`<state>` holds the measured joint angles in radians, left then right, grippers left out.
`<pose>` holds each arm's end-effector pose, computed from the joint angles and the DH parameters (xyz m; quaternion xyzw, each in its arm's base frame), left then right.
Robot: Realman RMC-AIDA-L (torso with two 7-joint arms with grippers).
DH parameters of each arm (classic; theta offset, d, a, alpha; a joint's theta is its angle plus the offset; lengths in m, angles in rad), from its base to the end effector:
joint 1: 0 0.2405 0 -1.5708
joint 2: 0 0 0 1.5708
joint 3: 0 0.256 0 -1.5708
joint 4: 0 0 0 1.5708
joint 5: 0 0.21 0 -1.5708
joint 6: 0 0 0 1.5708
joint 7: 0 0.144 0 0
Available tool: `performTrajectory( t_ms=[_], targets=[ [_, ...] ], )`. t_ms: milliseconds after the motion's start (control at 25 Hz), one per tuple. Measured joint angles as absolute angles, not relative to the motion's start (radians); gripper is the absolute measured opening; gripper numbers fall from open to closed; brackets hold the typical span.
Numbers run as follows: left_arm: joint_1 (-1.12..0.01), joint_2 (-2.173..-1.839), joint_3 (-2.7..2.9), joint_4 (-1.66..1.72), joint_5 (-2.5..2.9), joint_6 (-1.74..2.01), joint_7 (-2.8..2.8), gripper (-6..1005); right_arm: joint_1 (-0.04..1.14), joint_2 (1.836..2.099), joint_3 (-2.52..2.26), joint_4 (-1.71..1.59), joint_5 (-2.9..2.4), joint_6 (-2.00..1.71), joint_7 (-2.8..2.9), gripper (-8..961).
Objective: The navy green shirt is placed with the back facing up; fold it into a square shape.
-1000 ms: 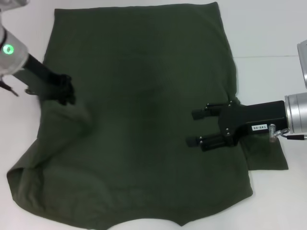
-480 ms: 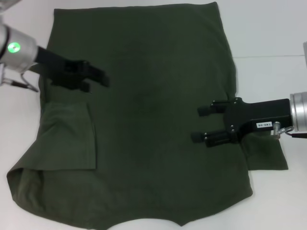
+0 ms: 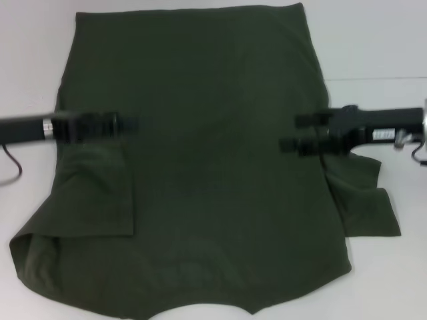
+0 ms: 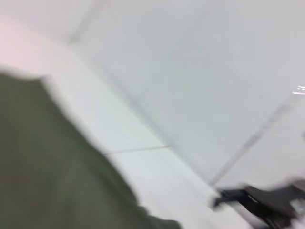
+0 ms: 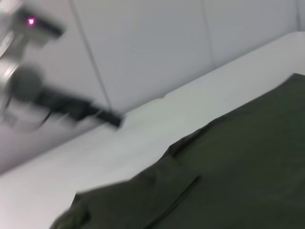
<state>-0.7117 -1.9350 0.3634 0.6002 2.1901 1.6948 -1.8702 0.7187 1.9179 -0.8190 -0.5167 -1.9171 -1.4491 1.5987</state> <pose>-0.2451 0.3739 0.0725 -0.8698 -0.3943 -0.2833 0.0877 0.2311 0.3922 0.0307 -0.9360 0.2563 0.2095 0.1199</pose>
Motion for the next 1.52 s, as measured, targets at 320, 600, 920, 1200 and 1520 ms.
performTrajectory(
  t_ms=[320, 600, 920, 1200, 1520],
  targets=[
    [-0.6, -2.006, 0.367, 0.531, 2.129, 1.826, -1.436, 912, 0.76, 1.845, -0.803, -0.552, -1.949, -1.495, 2.069, 889],
    [-0.58, -2.018, 0.383, 0.49, 2.134, 1.849, -1.272, 914, 0.763, 1.826, -0.735, -0.623, -2.143, -1.59, 2.476, 884],
    [-0.578, -2.022, 0.435, 0.491, 2.156, 1.85, -1.174, 916, 0.751, 1.807, -0.67, -0.647, -2.317, -1.677, 2.581, 879],
    [-0.572, -2.046, 0.435, 0.479, 2.153, 1.75, -1.116, 917, 0.744, 1.799, -0.632, -0.667, -2.478, -1.674, 2.578, 874],
    [-0.585, -2.051, 0.445, 0.463, 2.166, 1.695, -1.107, 916, 0.732, 1.8, -0.643, -0.656, -2.538, -1.599, 2.565, 868]
  ],
)
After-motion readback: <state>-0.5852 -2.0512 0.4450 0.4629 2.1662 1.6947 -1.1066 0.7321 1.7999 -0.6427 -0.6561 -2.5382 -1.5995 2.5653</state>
